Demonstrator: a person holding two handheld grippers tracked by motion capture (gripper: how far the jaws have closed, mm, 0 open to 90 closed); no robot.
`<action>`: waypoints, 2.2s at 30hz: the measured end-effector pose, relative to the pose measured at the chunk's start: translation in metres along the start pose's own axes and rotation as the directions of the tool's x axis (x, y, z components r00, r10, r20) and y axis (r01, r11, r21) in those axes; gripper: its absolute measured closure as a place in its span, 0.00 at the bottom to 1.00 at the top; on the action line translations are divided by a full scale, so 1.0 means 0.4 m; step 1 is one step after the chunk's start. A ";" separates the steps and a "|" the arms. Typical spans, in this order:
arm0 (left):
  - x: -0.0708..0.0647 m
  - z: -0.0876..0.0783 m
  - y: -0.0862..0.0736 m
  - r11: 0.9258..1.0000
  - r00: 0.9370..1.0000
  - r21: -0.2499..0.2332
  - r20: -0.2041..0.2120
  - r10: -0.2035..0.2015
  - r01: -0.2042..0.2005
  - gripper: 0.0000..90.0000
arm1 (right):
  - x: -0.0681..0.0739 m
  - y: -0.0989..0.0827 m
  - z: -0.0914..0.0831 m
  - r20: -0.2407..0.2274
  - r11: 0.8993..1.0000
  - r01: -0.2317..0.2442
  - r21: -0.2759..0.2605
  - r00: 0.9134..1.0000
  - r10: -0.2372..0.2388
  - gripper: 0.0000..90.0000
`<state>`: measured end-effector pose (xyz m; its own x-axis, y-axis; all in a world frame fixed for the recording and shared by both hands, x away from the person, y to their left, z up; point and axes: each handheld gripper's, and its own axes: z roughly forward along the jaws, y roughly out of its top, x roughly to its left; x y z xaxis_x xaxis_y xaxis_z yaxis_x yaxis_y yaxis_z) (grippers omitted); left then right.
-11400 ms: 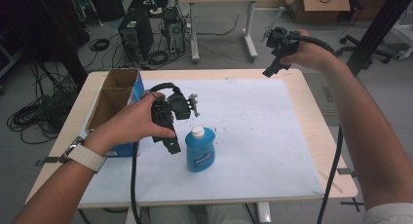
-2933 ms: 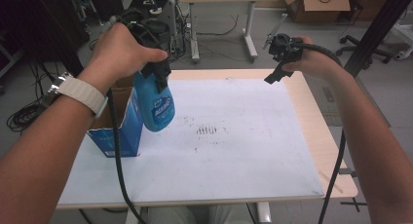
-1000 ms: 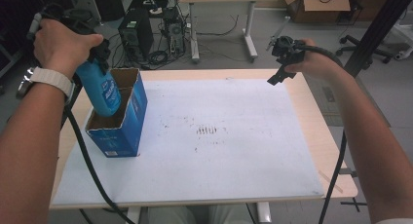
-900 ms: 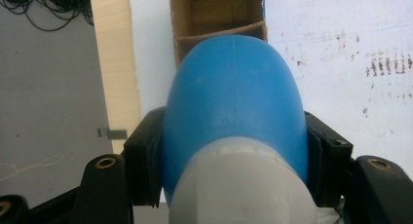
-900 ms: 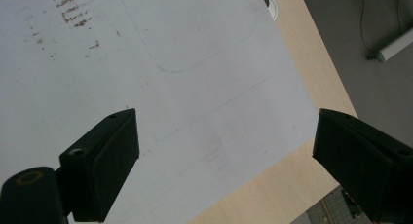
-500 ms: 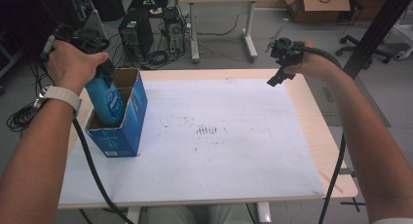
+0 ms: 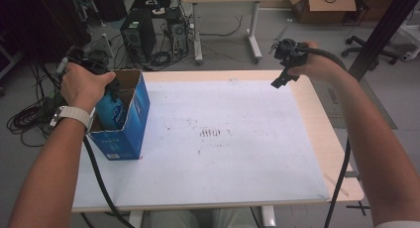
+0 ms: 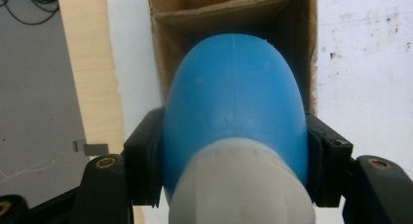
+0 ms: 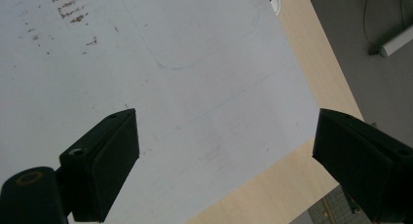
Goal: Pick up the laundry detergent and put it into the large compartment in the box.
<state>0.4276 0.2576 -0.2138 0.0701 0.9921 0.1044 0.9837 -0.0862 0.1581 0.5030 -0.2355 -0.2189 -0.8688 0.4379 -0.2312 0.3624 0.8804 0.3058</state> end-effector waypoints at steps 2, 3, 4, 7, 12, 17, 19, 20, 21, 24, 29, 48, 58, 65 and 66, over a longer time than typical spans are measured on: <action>0.001 0.017 -0.004 1.000 1.000 -0.005 0.000 0.002 -0.002 0.42 | 0.000 0.001 0.001 0.000 1.000 0.000 0.001 1.000 0.000 0.11; 0.001 0.017 -0.004 1.000 1.000 -0.005 0.000 0.002 -0.002 0.42 | 0.000 0.001 0.001 0.000 1.000 0.000 0.001 1.000 0.000 0.11; 0.000 0.029 -0.005 1.000 1.000 -0.005 -0.005 0.006 -0.006 0.42 | 0.000 0.001 0.001 0.000 1.000 0.000 0.002 1.000 0.000 0.11; -0.003 0.039 -0.006 1.000 1.000 -0.006 -0.009 0.013 -0.014 0.42 | 0.000 0.001 0.002 0.001 1.000 -0.002 0.002 1.000 0.002 0.11; -0.009 0.064 -0.007 1.000 1.000 -0.011 -0.012 0.023 -0.023 0.42 | 0.002 0.003 0.005 -0.002 1.000 0.002 0.003 1.000 -0.002 0.11; -0.013 0.087 -0.009 1.000 0.999 -0.013 -0.019 0.026 -0.026 0.42 | -0.002 -0.004 0.006 -0.001 1.000 -0.005 0.000 1.000 0.005 0.11; -0.013 0.097 -0.010 1.000 0.999 -0.010 -0.021 0.025 -0.026 0.42 | -0.002 -0.006 0.009 -0.003 1.000 -0.007 0.001 1.000 0.007 0.11; -0.014 0.102 -0.010 1.000 0.999 -0.012 -0.022 0.023 -0.023 0.42 | -0.002 -0.006 0.009 -0.003 1.000 -0.007 0.001 1.000 0.007 0.11; -0.014 0.107 -0.011 1.000 0.999 -0.009 -0.022 0.024 -0.024 0.42 | -0.002 -0.007 0.010 -0.005 1.000 -0.009 0.000 1.000 0.009 0.11; -0.016 0.117 -0.012 1.000 0.999 -0.007 -0.022 0.030 -0.030 0.42 | -0.004 -0.011 0.015 -0.007 1.000 -0.010 0.003 1.000 0.010 0.11; -0.025 0.135 -0.012 0.999 0.999 -0.006 -0.020 0.037 -0.037 0.42 | -0.004 -0.009 0.019 -0.009 1.000 -0.012 -0.001 1.000 0.012 0.11; -0.026 0.156 -0.006 0.999 0.999 0.003 -0.004 0.054 -0.054 0.41 | -0.006 -0.011 0.021 -0.009 1.000 -0.012 -0.002 1.000 0.012 0.11; -0.019 0.154 -0.005 0.999 0.999 -0.015 0.017 0.050 -0.050 0.35 | -0.002 -0.011 0.023 -0.015 1.000 -0.009 0.002 1.000 0.009 0.11; -0.016 0.144 -0.008 0.999 0.999 -0.026 0.028 0.037 -0.036 0.33 | -0.001 -0.013 0.020 -0.020 1.000 -0.008 0.002 1.000 0.008 0.11; -0.014 0.142 -0.008 0.999 0.999 -0.027 0.028 0.038 -0.037 0.33 | 0.000 -0.013 0.020 -0.020 1.000 -0.008 0.002 1.000 0.008 0.12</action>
<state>0.4336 0.2574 -0.2705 0.1116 0.9903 0.0832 0.9755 -0.1251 0.1808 0.5038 -0.2387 -0.2279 -0.8723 0.4414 -0.2104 0.3702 0.8772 0.3058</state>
